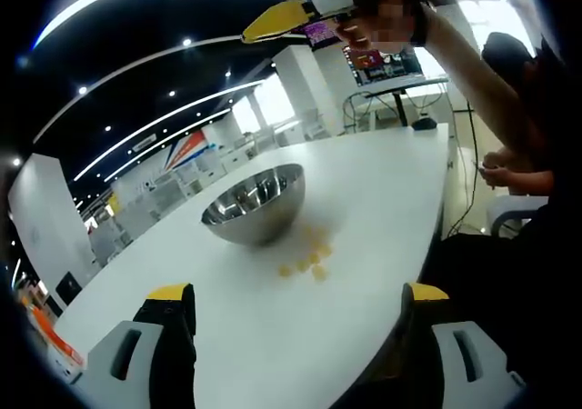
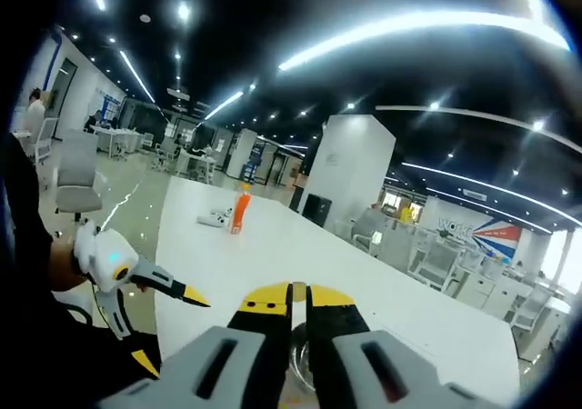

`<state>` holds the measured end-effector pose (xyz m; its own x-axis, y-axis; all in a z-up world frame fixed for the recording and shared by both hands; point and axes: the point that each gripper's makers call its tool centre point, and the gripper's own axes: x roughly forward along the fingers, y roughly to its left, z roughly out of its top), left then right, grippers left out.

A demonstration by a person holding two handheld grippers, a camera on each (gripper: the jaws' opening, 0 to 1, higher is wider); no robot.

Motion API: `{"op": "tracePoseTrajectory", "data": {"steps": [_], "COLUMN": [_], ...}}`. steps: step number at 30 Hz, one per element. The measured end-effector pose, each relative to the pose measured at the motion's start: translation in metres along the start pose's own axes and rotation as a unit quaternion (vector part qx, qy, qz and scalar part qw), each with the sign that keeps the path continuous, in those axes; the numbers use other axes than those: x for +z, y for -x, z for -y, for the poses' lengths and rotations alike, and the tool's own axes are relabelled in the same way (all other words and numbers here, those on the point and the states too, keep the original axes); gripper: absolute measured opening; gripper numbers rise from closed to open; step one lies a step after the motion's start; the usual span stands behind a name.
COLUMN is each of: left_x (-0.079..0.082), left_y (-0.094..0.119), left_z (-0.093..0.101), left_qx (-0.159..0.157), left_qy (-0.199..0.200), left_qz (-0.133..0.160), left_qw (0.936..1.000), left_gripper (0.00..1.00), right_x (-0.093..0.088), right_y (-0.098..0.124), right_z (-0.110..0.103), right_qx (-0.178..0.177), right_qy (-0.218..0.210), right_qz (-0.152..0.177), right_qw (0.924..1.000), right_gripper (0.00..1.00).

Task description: Pick up the QQ candy scattered on the table and place it into the stainless steel bowl on the table

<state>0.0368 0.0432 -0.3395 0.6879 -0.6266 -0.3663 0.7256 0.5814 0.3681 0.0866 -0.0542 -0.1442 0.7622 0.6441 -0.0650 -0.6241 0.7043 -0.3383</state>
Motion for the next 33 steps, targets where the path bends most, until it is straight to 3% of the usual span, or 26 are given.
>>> {"op": "tracePoseTrajectory", "data": {"steps": [8,17,23,33], "left_x": [-0.004,-0.008,-0.009,-0.013], "left_y": [0.000,-0.002,-0.001,-0.002], "left_z": [-0.001,-0.002,-0.002,0.002], "left_qx": [0.000,-0.001,-0.002,-0.007], "left_qy": [0.002,0.008,0.010,0.013], "left_qz": [-0.003,-0.004,-0.004,-0.005], "left_qw": [1.0000,1.0000,0.9999,0.9999], "left_gripper": [0.94,0.94,0.94,0.93], "right_x": [-0.038,-0.097,-0.134,-0.182], "right_y": [-0.033,-0.061,-0.072,-0.073], "right_z": [0.024,0.039,0.041,0.039], "right_qx": [-0.006,-0.013,-0.015,-0.023], "right_qy": [-0.025,-0.067,-0.089,-0.099], "right_qz": [-0.040,-0.086,-0.121,-0.169], "right_qw": [0.9989,0.9939,0.9886,0.9804], "right_gripper": [0.05,0.05,0.05,0.05]}}
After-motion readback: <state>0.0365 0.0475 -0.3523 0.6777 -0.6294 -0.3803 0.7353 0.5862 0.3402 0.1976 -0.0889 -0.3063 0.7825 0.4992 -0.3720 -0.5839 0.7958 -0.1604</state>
